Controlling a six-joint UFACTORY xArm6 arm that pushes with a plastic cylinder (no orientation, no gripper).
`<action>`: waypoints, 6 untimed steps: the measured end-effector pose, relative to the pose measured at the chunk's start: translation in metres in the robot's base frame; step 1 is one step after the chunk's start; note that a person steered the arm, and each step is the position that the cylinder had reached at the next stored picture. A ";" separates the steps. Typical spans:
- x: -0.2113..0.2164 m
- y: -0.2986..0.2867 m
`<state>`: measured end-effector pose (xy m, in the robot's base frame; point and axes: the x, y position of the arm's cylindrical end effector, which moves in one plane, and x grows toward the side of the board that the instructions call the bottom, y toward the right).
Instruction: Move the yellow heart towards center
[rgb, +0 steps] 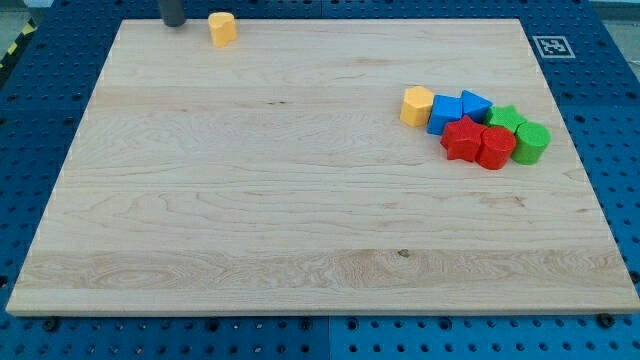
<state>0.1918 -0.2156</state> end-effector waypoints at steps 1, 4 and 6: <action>0.000 0.021; 0.047 0.086; 0.094 0.129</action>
